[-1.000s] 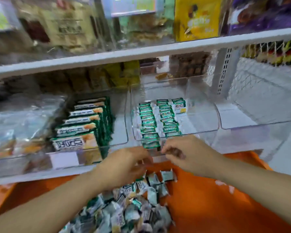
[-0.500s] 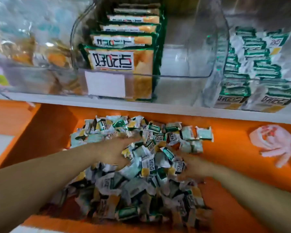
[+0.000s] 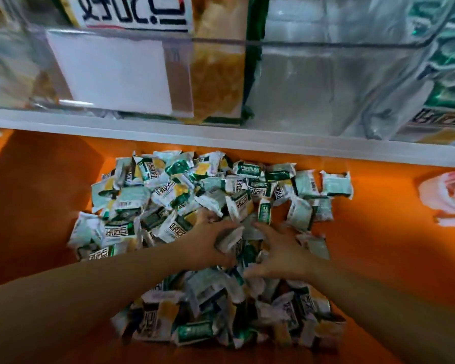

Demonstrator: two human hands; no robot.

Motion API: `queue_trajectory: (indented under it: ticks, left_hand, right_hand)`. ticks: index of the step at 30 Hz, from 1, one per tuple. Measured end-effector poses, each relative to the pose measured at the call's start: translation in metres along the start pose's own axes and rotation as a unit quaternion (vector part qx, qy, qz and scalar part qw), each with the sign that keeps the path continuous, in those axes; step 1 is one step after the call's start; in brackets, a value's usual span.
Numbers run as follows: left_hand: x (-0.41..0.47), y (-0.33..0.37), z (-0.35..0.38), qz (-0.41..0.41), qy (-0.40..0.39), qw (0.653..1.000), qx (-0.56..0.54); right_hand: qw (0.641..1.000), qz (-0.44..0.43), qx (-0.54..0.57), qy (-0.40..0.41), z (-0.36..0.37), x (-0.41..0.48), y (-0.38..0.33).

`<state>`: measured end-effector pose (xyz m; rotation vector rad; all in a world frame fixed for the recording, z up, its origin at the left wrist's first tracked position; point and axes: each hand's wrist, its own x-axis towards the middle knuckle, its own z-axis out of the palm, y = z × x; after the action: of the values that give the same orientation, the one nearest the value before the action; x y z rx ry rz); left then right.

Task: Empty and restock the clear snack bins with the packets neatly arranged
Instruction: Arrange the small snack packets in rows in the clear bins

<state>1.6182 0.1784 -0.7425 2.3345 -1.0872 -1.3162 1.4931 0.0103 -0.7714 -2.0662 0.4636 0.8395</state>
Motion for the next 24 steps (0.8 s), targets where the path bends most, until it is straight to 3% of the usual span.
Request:
queue_trajectory:
  ticks: [5, 10, 15, 24]
  left_hand:
    - [-0.002, 0.002, 0.009, 0.004, 0.036, 0.998, -0.044]
    - [-0.003, 0.008, 0.018, 0.015, 0.043, 0.998, -0.035]
    - [-0.007, 0.007, 0.032, -0.006, 0.067, 0.997, -0.027]
    - [-0.008, 0.006, 0.035, -0.064, 0.047, 0.979, -0.188]
  right_hand:
    - [0.997, 0.009, 0.080, -0.001, -0.007, 0.008, 0.001]
    - [0.999, -0.010, 0.039, -0.016, -0.013, 0.010, -0.005]
    - [0.997, -0.025, 0.073, -0.011, -0.005, 0.003, -0.001]
    - [0.989, -0.037, 0.144, 0.026, 0.002, -0.002, 0.000]
